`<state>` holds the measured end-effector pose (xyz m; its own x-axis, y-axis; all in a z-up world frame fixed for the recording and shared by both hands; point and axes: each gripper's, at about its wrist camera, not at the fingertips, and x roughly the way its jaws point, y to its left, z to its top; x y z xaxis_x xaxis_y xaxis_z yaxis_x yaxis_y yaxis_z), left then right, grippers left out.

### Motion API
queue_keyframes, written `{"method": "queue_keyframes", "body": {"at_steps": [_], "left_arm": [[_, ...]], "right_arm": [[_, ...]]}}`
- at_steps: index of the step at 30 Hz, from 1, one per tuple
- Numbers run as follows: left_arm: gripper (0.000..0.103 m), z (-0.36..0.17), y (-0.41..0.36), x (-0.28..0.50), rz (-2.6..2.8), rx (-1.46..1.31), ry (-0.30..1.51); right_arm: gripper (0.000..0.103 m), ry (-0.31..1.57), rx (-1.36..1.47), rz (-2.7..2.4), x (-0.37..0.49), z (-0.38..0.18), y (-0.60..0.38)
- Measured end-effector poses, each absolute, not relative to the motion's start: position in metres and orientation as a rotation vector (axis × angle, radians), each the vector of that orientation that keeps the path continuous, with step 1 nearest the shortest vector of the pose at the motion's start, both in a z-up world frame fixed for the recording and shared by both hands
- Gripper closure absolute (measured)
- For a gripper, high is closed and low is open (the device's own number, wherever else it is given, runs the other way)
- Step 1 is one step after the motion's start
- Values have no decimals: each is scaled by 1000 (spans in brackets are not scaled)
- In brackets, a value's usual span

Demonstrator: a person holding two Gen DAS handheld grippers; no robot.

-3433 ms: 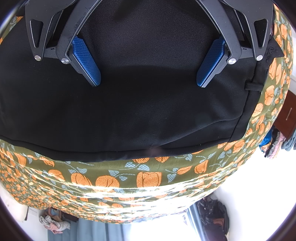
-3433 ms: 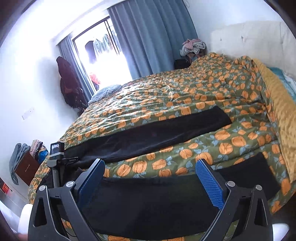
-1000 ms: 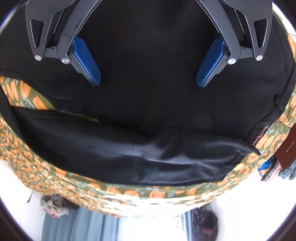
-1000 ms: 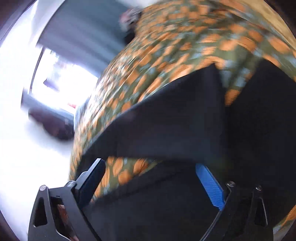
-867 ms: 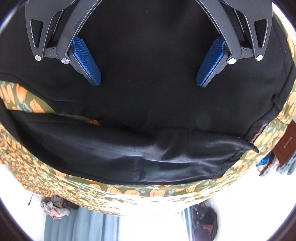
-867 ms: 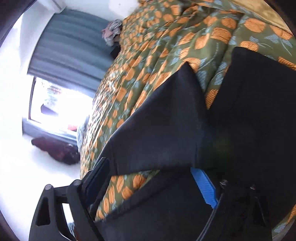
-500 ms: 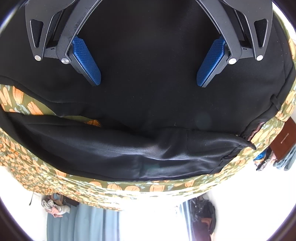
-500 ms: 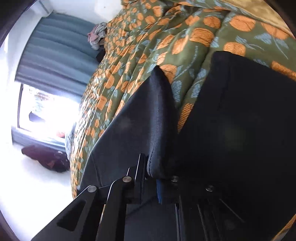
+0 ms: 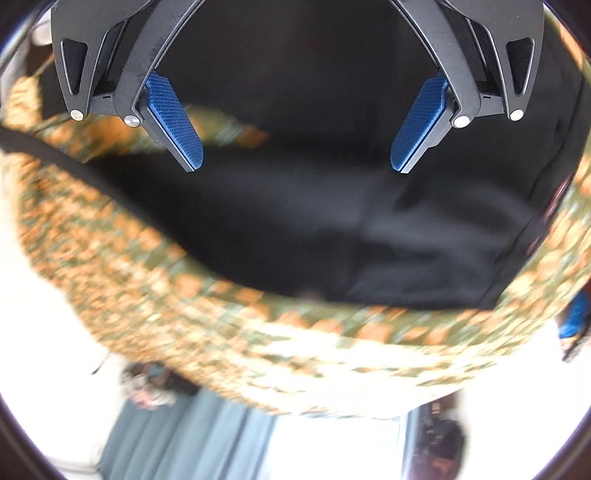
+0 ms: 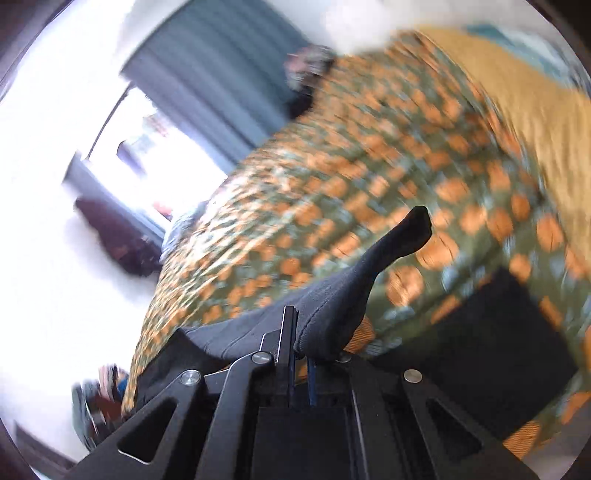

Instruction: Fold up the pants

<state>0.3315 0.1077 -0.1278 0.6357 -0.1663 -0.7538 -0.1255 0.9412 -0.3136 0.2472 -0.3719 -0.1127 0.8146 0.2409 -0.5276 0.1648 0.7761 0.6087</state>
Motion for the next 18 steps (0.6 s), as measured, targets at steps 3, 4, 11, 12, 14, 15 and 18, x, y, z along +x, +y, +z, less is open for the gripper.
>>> {"method": "queue_keyframes", "body": {"at_steps": [3, 4, 11, 12, 14, 15, 18], "left_arm": [[1, -125, 104, 376, -116, -447, 909], [1, -129, 103, 390, -132, -475, 930], [63, -171, 123, 437, -100, -762, 1031], [92, -178, 127, 435, -102, -809, 1036], [96, -184, 136, 429, -123, -898, 1014], [98, -182, 140, 423, -125, -914, 989], [99, -147, 149, 406, -129, -887, 896]], "right_arm": [[98, 587, 597, 100, 225, -73, -360], [98, 572, 579, 118, 217, -61, -358], [98, 532, 504, 193, 180, -30, -338], [98, 524, 508, 203, 173, -27, -337], [98, 503, 528, 226, 161, -23, -340], [98, 496, 539, 237, 158, -21, -343], [98, 535, 517, 228, 165, -30, -351]]}}
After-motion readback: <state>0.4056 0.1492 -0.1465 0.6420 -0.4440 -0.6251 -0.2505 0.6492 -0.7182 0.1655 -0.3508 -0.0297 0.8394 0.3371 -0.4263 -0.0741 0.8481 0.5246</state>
